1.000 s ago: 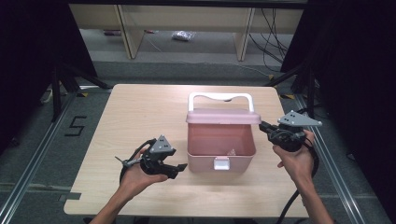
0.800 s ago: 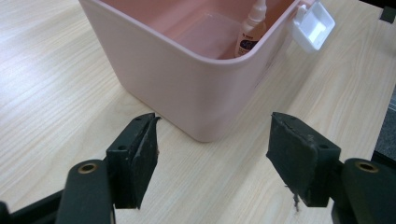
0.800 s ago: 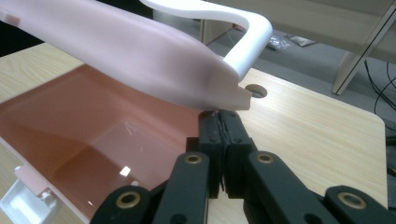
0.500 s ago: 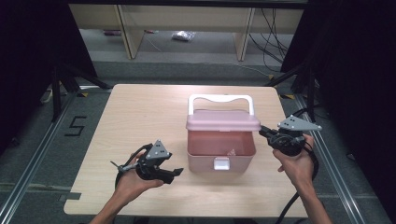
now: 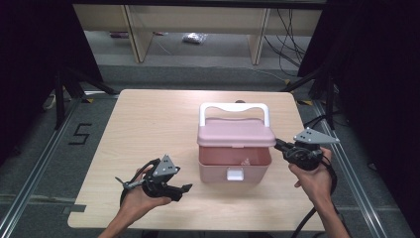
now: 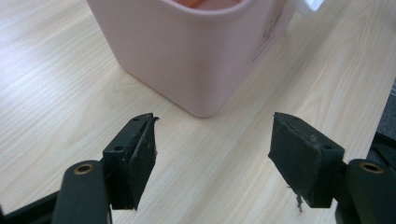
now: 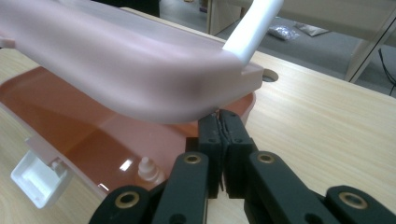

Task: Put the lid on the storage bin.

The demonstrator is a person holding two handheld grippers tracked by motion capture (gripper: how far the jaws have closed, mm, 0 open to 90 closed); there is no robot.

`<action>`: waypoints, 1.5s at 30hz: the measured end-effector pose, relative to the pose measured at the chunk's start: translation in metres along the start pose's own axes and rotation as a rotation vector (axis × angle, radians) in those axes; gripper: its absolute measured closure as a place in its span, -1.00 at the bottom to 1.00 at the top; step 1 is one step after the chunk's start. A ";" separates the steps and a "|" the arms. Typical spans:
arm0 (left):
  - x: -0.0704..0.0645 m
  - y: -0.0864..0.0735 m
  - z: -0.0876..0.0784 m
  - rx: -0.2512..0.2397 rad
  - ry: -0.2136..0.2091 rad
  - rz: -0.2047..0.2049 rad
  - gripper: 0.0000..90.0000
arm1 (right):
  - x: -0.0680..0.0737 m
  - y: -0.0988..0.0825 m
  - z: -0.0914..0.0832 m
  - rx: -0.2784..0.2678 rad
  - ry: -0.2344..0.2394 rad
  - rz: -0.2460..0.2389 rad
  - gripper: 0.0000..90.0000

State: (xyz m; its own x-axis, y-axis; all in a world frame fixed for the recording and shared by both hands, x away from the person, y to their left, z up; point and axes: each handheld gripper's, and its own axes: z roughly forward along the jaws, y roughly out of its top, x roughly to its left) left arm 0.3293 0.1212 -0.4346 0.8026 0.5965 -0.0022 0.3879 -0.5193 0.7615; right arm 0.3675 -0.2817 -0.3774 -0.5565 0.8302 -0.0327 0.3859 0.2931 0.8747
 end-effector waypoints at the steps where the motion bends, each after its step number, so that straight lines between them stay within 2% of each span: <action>1: 0.001 -0.001 0.000 0.007 0.009 0.008 -0.32 | 0.001 -0.002 0.001 -0.001 0.005 0.007 0.97; 3: -0.002 -0.003 0.000 0.005 0.004 0.003 -0.33 | 0.000 -0.004 0.002 -0.001 0.022 0.006 0.97; 4: -0.002 -0.004 -0.001 0.015 0.007 0.015 -0.33 | 0.003 -0.004 0.001 0.021 0.018 0.030 0.97; 5: -0.003 -0.005 -0.001 0.004 0.001 0.004 -0.33 | 0.000 -0.005 0.001 0.004 0.012 -0.006 0.97; 7: -0.004 -0.008 -0.001 0.011 0.002 0.008 -0.33 | 0.003 -0.006 0.002 0.010 0.020 0.008 0.97; 10: -0.005 -0.011 -0.001 0.023 0.005 0.021 -0.34 | 0.004 -0.006 0.003 0.008 0.031 -0.005 0.97; 11: -0.006 -0.013 -0.001 0.015 0.003 0.009 -0.34 | 0.004 -0.006 0.003 0.006 0.026 -0.013 0.96; 14: -0.008 -0.017 -0.002 0.020 0.002 0.011 -0.35 | 0.006 -0.006 0.002 0.017 0.044 0.008 0.95; 17: -0.009 -0.023 -0.001 0.035 0.011 0.018 -0.35 | 0.007 -0.009 0.001 0.004 0.042 0.000 0.94; 19: -0.009 -0.027 0.000 0.037 0.009 0.019 -0.35 | 0.010 -0.010 -0.001 0.002 0.048 0.022 0.94; 20: -0.010 -0.029 0.001 0.032 0.003 0.010 -0.35 | 0.009 -0.011 0.000 -0.013 0.060 0.010 0.94; 21: -0.010 -0.030 0.000 0.041 0.013 0.018 -0.35 | 0.011 -0.013 -0.002 -0.014 0.047 0.025 0.94; 22: -0.011 -0.031 0.000 0.037 0.014 0.017 -0.35 | 0.009 -0.013 -0.001 -0.019 0.059 0.004 0.94; 23: -0.012 -0.032 -0.001 0.038 0.017 0.018 -0.35 | 0.012 -0.014 -0.002 -0.015 0.069 0.043 0.94; 24: -0.013 -0.033 -0.001 0.037 0.019 0.021 -0.36 | 0.010 -0.014 -0.002 -0.024 0.068 0.019 0.94; 25: -0.014 -0.034 -0.002 0.036 0.020 0.025 -0.36 | 0.009 -0.015 -0.003 -0.023 0.055 0.013 0.94; 26: -0.015 -0.035 -0.003 0.039 0.026 0.033 -0.36 | 0.011 -0.016 -0.004 -0.015 0.061 0.033 0.93; 27: -0.016 -0.036 -0.004 0.042 0.026 0.032 -0.36 | 0.009 -0.017 -0.003 -0.023 0.059 0.015 0.93; 28: -0.018 -0.038 -0.003 0.032 0.025 0.031 -0.36 | 0.011 -0.018 -0.003 -0.023 0.069 0.038 0.92; 29: -0.019 -0.039 -0.003 0.033 0.024 0.033 -0.36 | 0.010 -0.018 -0.004 -0.017 0.066 0.019 0.92; 30: -0.020 -0.041 -0.003 0.034 0.032 0.036 -0.36 | 0.011 -0.019 -0.004 -0.010 0.068 0.036 0.91; 31: -0.020 -0.042 -0.004 0.052 0.039 0.058 -0.36 | 0.010 -0.020 -0.003 -0.025 0.069 0.024 0.91; 32: -0.021 -0.044 -0.002 0.044 0.037 0.047 -0.36 | 0.012 -0.022 -0.003 -0.025 0.076 0.058 0.90; 33: -0.020 -0.044 -0.003 0.059 0.039 0.063 -0.36 | 0.009 -0.022 -0.004 -0.021 0.066 0.029 0.90; 34: -0.022 -0.045 -0.003 0.047 0.030 0.046 -0.36 | 0.011 -0.023 -0.005 -0.009 0.072 0.051 0.89; 36: -0.022 -0.047 -0.003 0.047 0.044 0.050 -0.36 | 0.010 -0.025 -0.005 -0.012 0.073 0.032 0.88; 38: -0.023 -0.050 -0.004 0.051 0.040 0.040 -0.36 | 0.012 -0.027 -0.006 -0.012 0.080 0.060 0.87; 39: -0.022 -0.051 -0.005 0.047 0.043 0.042 -0.36 | 0.011 -0.028 -0.007 -0.012 0.071 0.039 0.87; 42: -0.022 -0.054 -0.005 0.050 0.054 0.039 -0.36 | 0.012 -0.030 -0.008 -0.011 0.072 0.043 0.86; 43: -0.022 -0.055 -0.005 0.053 0.054 0.038 -0.36 | 0.014 -0.031 -0.009 0.004 0.073 0.059 0.86; 45: -0.023 -0.057 -0.004 0.062 0.058 0.050 -0.36 | 0.012 -0.032 -0.008 0.000 0.064 0.024 0.84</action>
State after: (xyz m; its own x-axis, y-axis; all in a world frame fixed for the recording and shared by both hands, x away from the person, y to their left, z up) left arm 0.2871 0.1401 -0.4749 0.7948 0.6023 0.0740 0.3764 -0.5850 0.7184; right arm 0.3420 -0.2850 -0.4020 -0.5933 0.8047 0.0195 0.3999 0.2736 0.8748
